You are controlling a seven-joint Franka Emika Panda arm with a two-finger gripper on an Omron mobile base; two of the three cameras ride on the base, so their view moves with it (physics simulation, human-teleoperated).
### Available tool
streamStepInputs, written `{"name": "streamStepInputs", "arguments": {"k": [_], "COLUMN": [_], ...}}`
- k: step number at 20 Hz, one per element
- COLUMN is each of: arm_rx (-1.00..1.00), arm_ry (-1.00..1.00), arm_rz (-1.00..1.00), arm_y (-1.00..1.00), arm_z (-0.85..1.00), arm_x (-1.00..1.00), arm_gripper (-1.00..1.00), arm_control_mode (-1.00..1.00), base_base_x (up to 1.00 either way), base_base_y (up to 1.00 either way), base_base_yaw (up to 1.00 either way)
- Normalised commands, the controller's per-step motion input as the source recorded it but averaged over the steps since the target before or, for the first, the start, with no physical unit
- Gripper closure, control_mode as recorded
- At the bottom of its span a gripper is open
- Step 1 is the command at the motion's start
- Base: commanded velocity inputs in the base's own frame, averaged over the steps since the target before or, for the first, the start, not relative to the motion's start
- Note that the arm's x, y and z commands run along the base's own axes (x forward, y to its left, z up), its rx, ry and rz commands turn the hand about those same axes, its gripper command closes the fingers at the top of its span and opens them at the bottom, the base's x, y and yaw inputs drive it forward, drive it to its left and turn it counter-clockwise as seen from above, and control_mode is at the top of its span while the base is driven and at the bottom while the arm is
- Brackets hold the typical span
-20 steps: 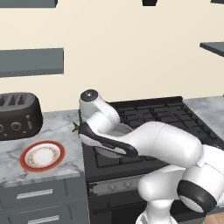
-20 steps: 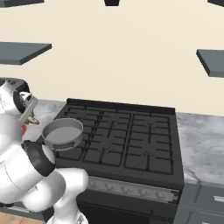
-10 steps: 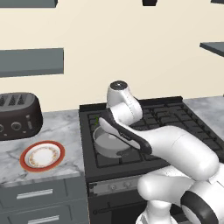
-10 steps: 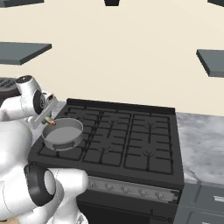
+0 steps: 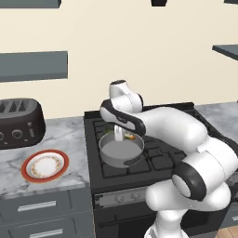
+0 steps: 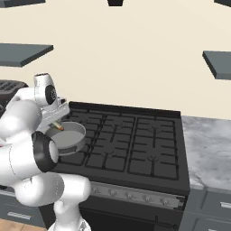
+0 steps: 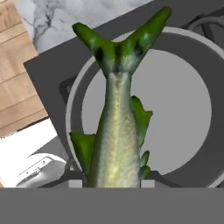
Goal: Retrieve the frozen meat and place it in the pot on a burner. Then turn the burner on.
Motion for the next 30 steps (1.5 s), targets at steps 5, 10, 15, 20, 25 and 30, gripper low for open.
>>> {"name": "streamStepInputs", "arguments": {"k": [5, 10, 15, 20, 25, 30], "arm_rx": [0.01, 0.00, 0.00, 0.00, 0.00, 0.00], "arm_ry": [0.01, -0.01, 0.00, 0.00, 0.00, 0.00], "arm_rz": [0.00, 0.00, 0.00, 0.00, 0.00, 0.00], "arm_y": [-0.02, -0.07, -0.19, -0.21, -0.19, -0.03], "arm_z": [-0.32, -0.22, -0.39, -0.38, -0.44, -0.15], "arm_x": [0.04, 0.14, 0.25, 0.16, 0.11, 0.15], "arm_gripper": [1.00, 1.00, 1.00, 1.00, 1.00, 1.00], "arm_control_mode": [-1.00, -1.00, -1.00, -1.00, -1.00, -1.00], "base_base_x": [0.00, 0.00, 0.00, 0.00, 0.00, 0.00], "base_base_y": [0.00, 0.00, 0.00, 0.00, 0.00, 0.00], "base_base_yaw": [0.00, 0.00, 0.00, 0.00, 0.00, 0.00]}}
